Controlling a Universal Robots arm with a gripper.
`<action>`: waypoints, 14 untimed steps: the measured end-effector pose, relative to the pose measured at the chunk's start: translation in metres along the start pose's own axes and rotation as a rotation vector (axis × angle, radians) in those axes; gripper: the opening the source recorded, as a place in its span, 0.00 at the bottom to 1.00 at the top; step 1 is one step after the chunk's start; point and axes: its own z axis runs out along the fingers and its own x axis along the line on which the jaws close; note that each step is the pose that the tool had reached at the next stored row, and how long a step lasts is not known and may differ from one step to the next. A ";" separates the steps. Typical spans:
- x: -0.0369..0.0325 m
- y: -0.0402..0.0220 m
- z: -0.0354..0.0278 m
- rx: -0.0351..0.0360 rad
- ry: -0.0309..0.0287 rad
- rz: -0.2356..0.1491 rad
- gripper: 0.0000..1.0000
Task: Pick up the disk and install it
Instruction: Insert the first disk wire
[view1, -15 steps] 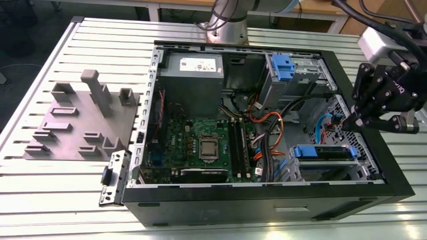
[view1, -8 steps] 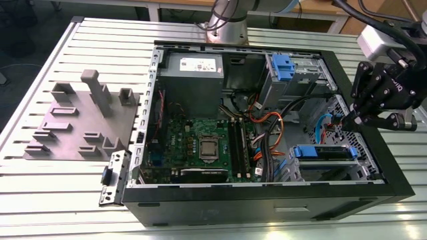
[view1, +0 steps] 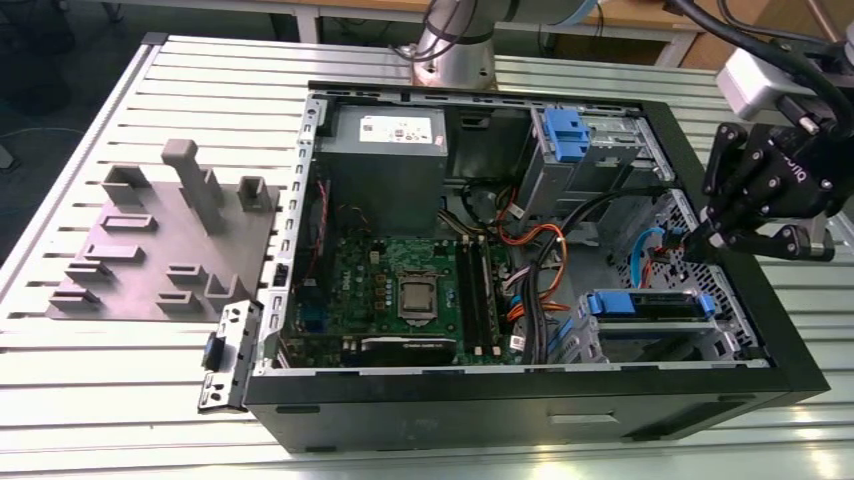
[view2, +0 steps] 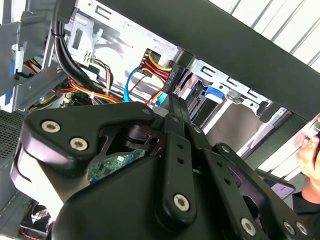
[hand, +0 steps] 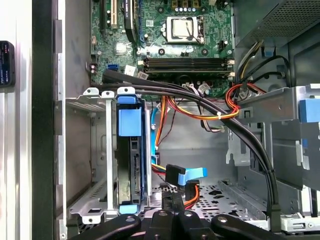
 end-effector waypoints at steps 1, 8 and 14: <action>-0.0001 -0.0015 0.0001 -0.0050 0.0002 0.000 0.11; -0.0006 -0.0073 0.0018 -0.0181 0.0009 0.001 0.24; -0.0010 -0.0083 0.0026 -0.0185 0.0020 0.001 0.25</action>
